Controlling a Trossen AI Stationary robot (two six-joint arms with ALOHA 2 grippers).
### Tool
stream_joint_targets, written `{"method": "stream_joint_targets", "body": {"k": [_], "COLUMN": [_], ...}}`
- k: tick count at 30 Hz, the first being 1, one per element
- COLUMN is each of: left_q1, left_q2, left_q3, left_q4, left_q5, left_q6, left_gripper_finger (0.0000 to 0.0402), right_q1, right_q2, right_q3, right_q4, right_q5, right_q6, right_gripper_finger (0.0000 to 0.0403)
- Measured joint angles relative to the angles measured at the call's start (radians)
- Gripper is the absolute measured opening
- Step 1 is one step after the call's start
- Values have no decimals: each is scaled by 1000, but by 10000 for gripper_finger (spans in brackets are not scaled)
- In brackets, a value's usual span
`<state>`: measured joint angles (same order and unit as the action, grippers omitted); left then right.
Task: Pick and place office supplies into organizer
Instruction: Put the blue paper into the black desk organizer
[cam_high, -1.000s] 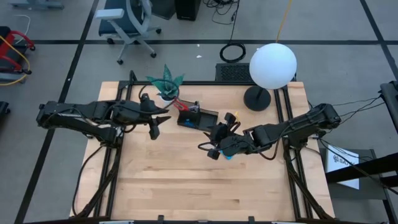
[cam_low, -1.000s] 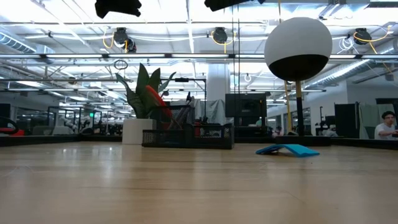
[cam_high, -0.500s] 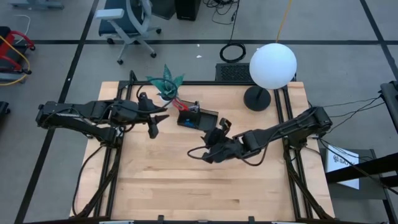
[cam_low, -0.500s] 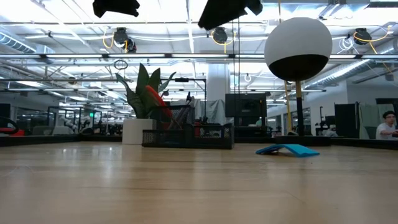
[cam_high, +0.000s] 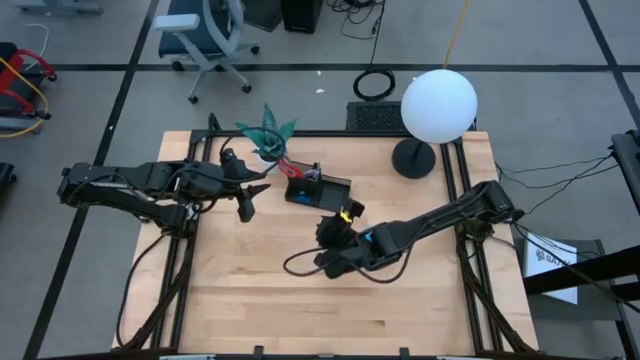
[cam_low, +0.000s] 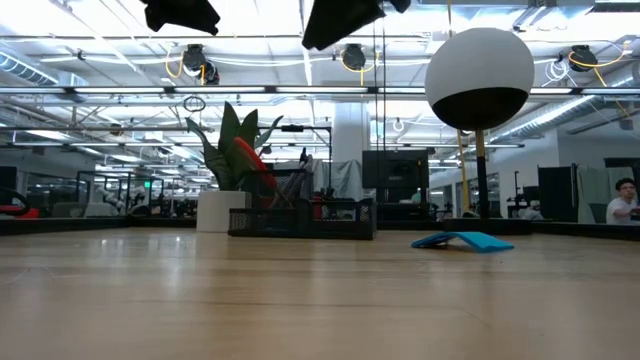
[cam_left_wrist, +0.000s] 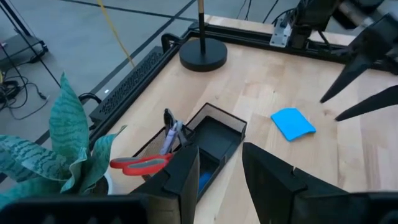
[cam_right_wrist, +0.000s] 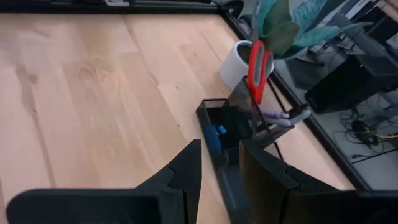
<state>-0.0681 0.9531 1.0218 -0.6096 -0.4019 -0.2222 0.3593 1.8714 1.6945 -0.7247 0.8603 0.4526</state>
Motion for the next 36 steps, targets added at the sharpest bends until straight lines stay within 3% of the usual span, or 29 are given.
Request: {"method": "stream_joint_targets", "body": {"k": [15,27,36], "left_q1": [0,0,0], "left_q2": [-77,-155,-195], "left_q3": [0,0,0], "left_q4": [-61,-133,-151], "left_q5": [-3,-35,-71], "left_q6": [45,92,105], "left_gripper_finger": [132,132,132], "right_q1": [-40,-57,-59], "right_q2": [130,143,232], "right_q3": [95,109,109], "right_q4": [-61,-164,-202], "right_q5": [29,31,-1], "right_q6": [-16,124,197], "right_gripper_finger": [100,100,100]}}
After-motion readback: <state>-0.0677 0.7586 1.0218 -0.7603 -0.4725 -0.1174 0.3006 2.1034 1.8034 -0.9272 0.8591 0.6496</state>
